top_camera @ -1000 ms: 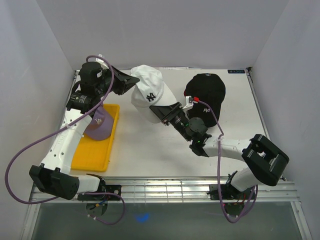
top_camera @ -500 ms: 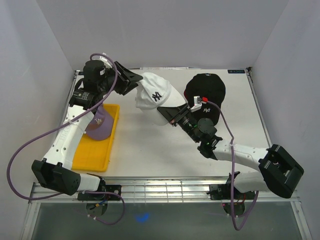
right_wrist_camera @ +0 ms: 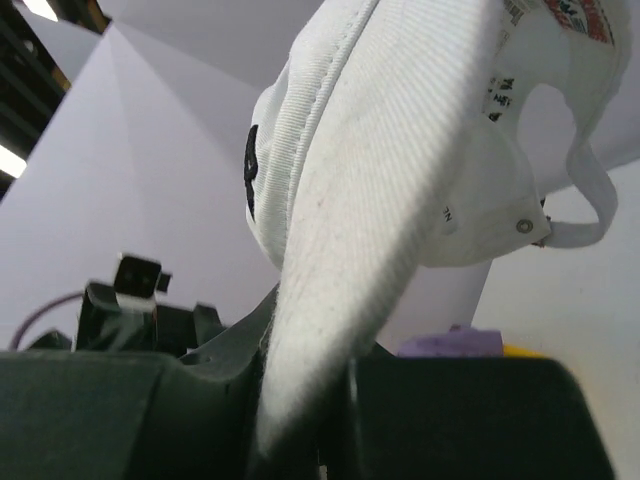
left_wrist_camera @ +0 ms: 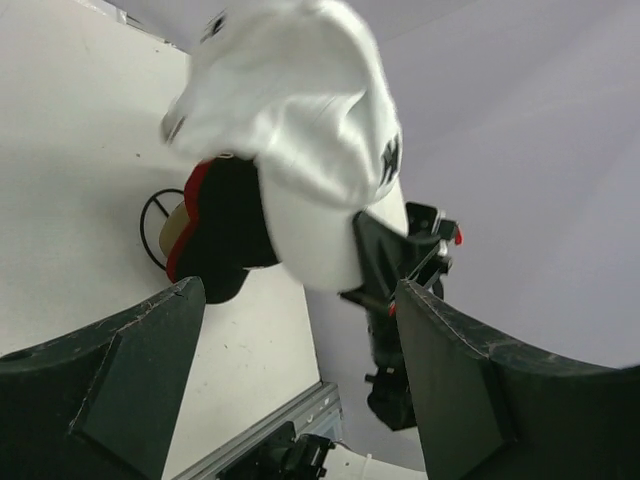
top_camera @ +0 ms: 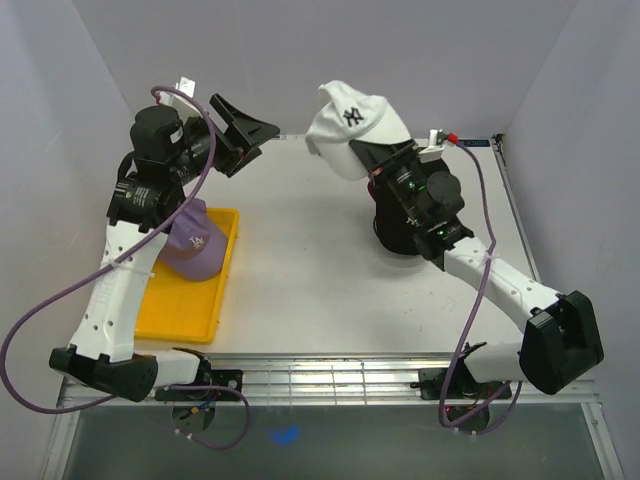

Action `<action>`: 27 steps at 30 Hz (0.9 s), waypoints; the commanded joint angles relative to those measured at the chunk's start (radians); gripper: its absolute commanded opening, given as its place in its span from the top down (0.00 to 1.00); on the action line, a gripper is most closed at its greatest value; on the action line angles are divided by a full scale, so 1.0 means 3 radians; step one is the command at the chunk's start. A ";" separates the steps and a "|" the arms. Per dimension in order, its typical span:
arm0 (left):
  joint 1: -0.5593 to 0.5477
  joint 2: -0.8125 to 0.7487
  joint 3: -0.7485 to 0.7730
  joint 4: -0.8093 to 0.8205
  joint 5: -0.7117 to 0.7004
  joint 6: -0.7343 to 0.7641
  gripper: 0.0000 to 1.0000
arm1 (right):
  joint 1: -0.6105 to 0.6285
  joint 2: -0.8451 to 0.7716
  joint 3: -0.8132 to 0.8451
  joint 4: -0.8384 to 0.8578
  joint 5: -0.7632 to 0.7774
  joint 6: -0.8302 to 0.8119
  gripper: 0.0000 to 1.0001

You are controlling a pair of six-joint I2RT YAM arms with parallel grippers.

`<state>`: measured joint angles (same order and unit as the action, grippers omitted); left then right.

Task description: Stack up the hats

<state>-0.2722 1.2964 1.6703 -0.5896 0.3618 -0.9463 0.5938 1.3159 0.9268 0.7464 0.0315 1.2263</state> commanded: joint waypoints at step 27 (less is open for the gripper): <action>-0.0008 -0.0890 -0.0603 -0.0182 0.0481 0.0270 0.12 | -0.1033 -0.0675 -0.1173 0.1281 0.0576 0.0601 0.92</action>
<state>-0.2722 1.0523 1.5047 -0.6537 0.4850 -0.8837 0.2993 1.1194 0.5335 1.0145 0.1883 1.3884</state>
